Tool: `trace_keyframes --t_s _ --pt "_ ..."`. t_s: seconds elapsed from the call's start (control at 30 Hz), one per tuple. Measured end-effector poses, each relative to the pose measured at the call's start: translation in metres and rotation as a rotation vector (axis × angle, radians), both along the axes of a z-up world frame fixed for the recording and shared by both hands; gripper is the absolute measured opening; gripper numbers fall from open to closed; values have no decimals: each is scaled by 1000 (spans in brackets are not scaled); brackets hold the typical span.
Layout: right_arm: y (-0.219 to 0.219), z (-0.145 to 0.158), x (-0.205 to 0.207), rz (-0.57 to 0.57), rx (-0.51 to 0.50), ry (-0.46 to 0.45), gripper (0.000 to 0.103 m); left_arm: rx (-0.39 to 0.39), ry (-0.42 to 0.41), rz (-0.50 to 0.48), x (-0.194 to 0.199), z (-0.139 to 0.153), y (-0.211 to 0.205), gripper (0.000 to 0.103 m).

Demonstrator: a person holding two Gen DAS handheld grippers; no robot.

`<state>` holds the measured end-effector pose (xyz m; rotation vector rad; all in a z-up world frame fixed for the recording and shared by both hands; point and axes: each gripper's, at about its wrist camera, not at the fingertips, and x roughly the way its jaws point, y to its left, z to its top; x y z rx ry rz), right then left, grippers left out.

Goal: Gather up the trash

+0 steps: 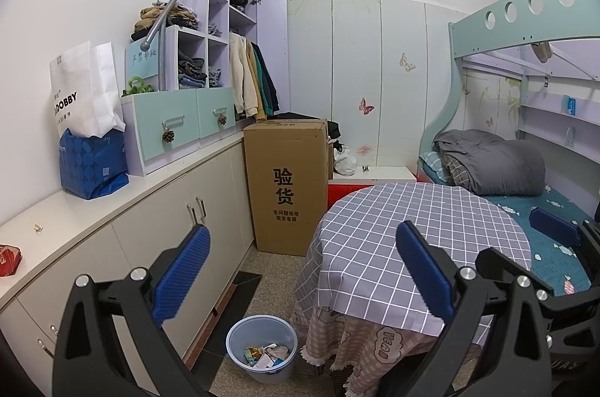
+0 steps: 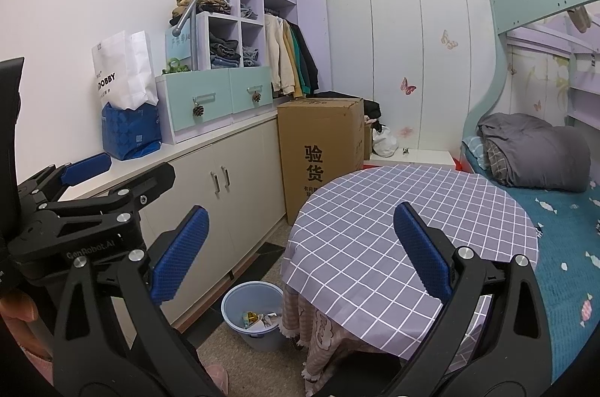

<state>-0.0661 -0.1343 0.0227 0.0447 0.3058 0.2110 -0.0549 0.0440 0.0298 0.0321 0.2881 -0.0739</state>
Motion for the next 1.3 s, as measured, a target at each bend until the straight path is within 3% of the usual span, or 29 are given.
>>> trace_keyframes --t_s 1.3 --pt "-5 -12 6 9 22 36 97 14 21 -7 6 -14 14 97"
